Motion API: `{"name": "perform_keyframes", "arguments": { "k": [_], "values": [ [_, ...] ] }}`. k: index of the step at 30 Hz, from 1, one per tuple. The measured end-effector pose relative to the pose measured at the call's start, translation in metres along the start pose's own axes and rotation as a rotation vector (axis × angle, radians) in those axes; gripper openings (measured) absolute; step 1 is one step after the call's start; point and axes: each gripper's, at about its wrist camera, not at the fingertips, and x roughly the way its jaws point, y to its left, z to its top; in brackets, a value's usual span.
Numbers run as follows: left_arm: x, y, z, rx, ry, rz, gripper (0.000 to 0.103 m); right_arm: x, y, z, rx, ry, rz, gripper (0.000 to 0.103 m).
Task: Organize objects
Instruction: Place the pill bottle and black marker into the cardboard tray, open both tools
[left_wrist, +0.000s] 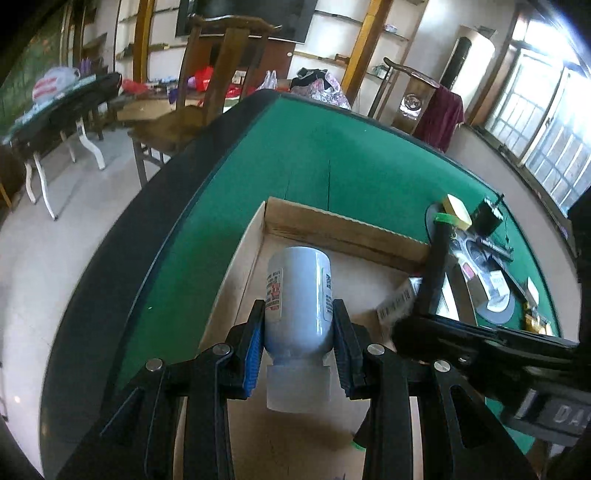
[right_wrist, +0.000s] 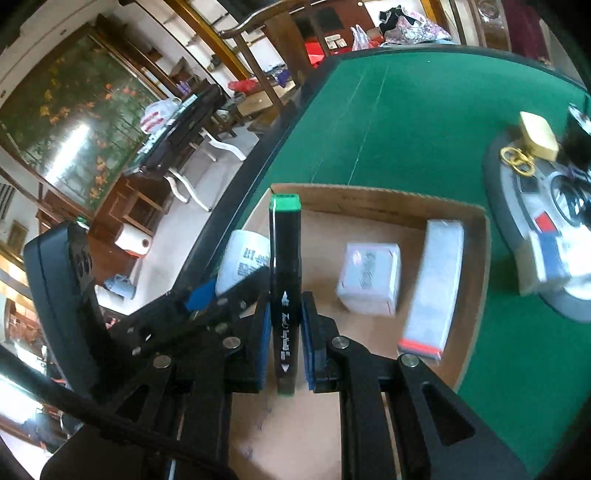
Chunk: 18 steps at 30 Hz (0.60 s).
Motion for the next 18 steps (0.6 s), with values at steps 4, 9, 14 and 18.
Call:
{"name": "perform_keyframes", "arguments": {
  "k": [4,9,14,18],
  "values": [
    [0.009,0.011,0.000,-0.057,0.021,-0.032,0.029,0.010,-0.009,0.009,0.024,0.013,-0.028,0.013],
    [0.005,0.016,-0.001,-0.105,-0.019,-0.062,0.036,0.012,-0.012,0.013,0.034,0.011,-0.043,0.013],
    [0.004,0.017,0.001,-0.111,-0.039,-0.068,0.049,0.006,-0.019,0.016,0.068,0.012,-0.049,0.013],
    [0.002,0.017,0.000,-0.130,-0.046,-0.076,0.049,-0.007,-0.029,0.012,0.100,-0.013,-0.021,0.014]
  ]
}}
